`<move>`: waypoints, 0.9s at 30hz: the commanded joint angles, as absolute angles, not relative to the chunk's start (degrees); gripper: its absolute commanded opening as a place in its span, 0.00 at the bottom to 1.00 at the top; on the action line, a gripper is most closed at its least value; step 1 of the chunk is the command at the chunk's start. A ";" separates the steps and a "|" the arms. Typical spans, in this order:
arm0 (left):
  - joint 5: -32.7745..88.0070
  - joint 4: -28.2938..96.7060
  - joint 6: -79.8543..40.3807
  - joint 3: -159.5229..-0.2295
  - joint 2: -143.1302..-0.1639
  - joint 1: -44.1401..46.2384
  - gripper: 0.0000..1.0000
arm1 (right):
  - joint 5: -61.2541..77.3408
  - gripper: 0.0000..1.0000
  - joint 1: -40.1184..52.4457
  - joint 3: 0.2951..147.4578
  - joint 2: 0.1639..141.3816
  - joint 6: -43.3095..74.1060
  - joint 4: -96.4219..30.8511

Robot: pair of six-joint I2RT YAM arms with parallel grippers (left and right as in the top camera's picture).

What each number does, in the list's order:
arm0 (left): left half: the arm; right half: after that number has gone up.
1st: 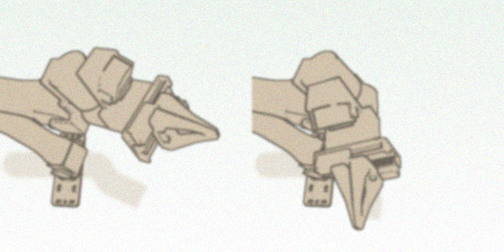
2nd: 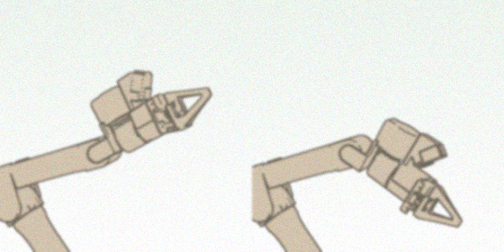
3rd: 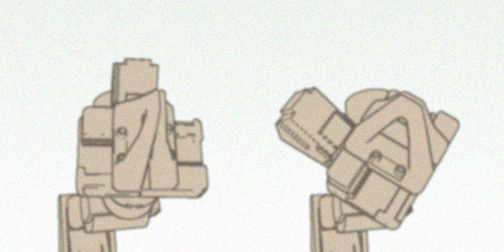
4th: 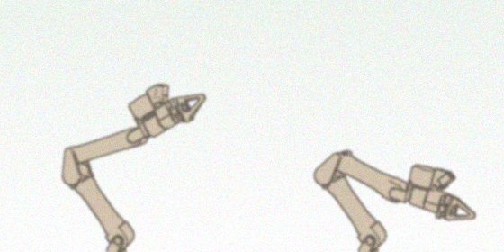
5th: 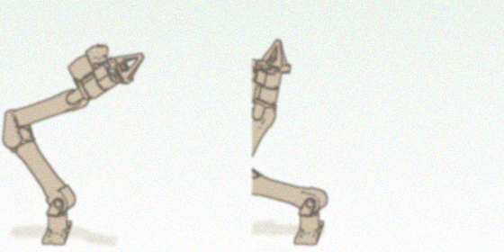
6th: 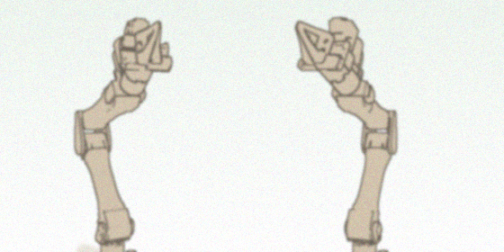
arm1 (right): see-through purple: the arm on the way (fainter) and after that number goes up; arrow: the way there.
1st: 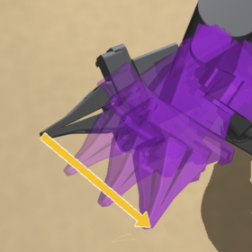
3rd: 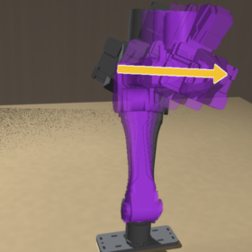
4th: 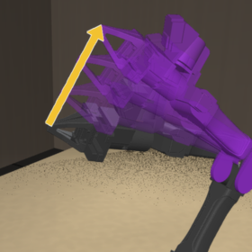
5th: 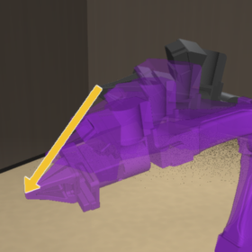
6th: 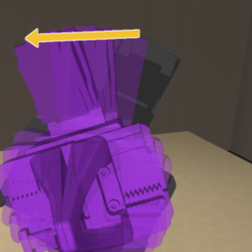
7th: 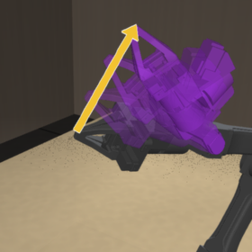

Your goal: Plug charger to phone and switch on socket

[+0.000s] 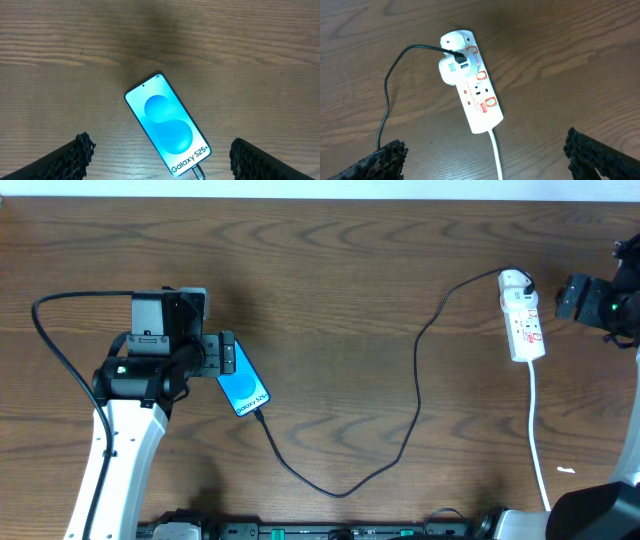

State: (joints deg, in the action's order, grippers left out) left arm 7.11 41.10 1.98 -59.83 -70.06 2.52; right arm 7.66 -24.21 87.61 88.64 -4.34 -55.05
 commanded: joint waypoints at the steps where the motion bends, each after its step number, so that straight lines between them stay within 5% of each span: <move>1: 6.35 41.10 2.76 -59.86 -69.67 2.70 0.89 | 7.20 0.99 -24.56 87.68 88.14 -3.44 -55.09; 27: 6.39 41.12 2.74 -59.83 -68.90 2.70 0.90 | 7.20 0.99 -24.56 87.68 88.14 -3.44 -55.09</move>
